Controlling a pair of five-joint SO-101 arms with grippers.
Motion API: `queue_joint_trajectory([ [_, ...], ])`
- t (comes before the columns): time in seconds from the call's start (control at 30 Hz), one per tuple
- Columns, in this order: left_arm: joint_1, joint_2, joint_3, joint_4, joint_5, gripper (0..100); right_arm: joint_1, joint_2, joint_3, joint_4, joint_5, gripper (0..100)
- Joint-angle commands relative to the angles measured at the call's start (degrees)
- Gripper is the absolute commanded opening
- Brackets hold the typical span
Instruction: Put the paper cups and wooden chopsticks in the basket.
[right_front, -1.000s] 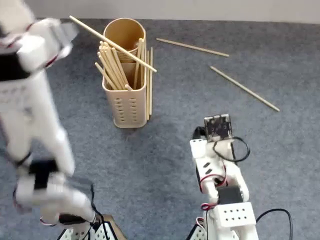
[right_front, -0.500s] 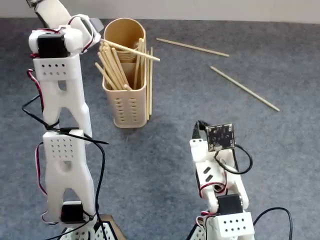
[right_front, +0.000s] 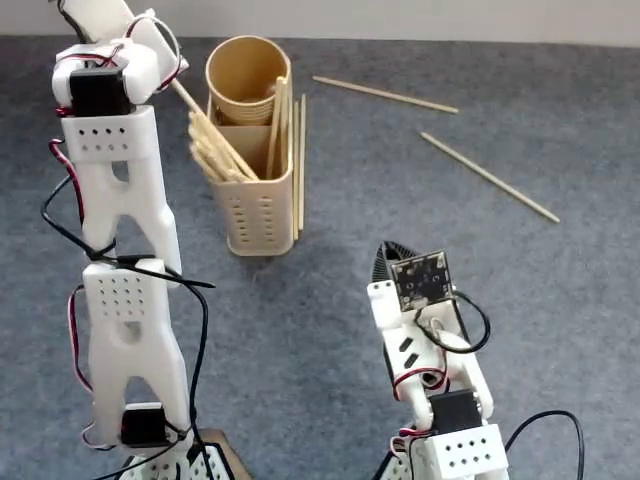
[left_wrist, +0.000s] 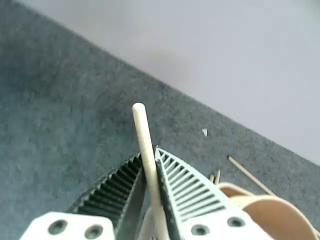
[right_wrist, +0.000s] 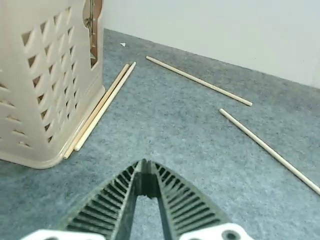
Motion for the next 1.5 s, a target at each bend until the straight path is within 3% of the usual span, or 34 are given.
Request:
queue_joint_trajectory([
  [0.0, -0.6, -3.8, -3.2, -5.5, -5.2, 1, -0.2, -0.9, 6.0, -0.8, 0.5, 0.6],
  [0.23, 6.5, -17.1, -2.8, -8.4, -14.9, 1, -0.2, -0.9, 6.1, -0.8, 0.5, 0.6],
  [0.43, 17.6, -23.3, -2.8, 0.4, -19.8, 1, -0.2, -0.9, 6.1, -0.8, 0.5, 0.6],
  [0.67, 18.4, -23.5, -3.2, 9.4, -19.6, 1, -0.2, -0.9, 6.1, -0.8, 0.6, 0.6],
  [0.77, 15.2, -24.1, -3.3, 12.6, -19.6, 1, 0.3, -0.6, 5.6, -0.5, 0.6, 0.6],
  [0.87, 8.7, -26.3, -3.3, 20.3, -19.8, 1, 5.2, -0.4, 0.2, 4.1, 0.4, 0.9],
  [1.0, -8.5, -31.2, 9.5, 19.8, -19.7, 1, 8.7, -0.4, -8.9, 12.7, 0.4, 0.9],
  [1.1, -15.2, -35.0, 22.4, 19.8, -23.6, 1, 8.8, 0.1, -10.5, 12.6, 1.3, 1.0],
  [1.27, -19.0, -37.8, 46.4, 19.2, -34.9, 1, 10.9, 11.6, -17.5, 7.1, 6.7, 1.0],
  [1.47, -18.6, -38.2, 69.4, 9.6, -36.7, 1, 16.7, 48.0, -39.3, 3.1, 6.6, 1.0],
])
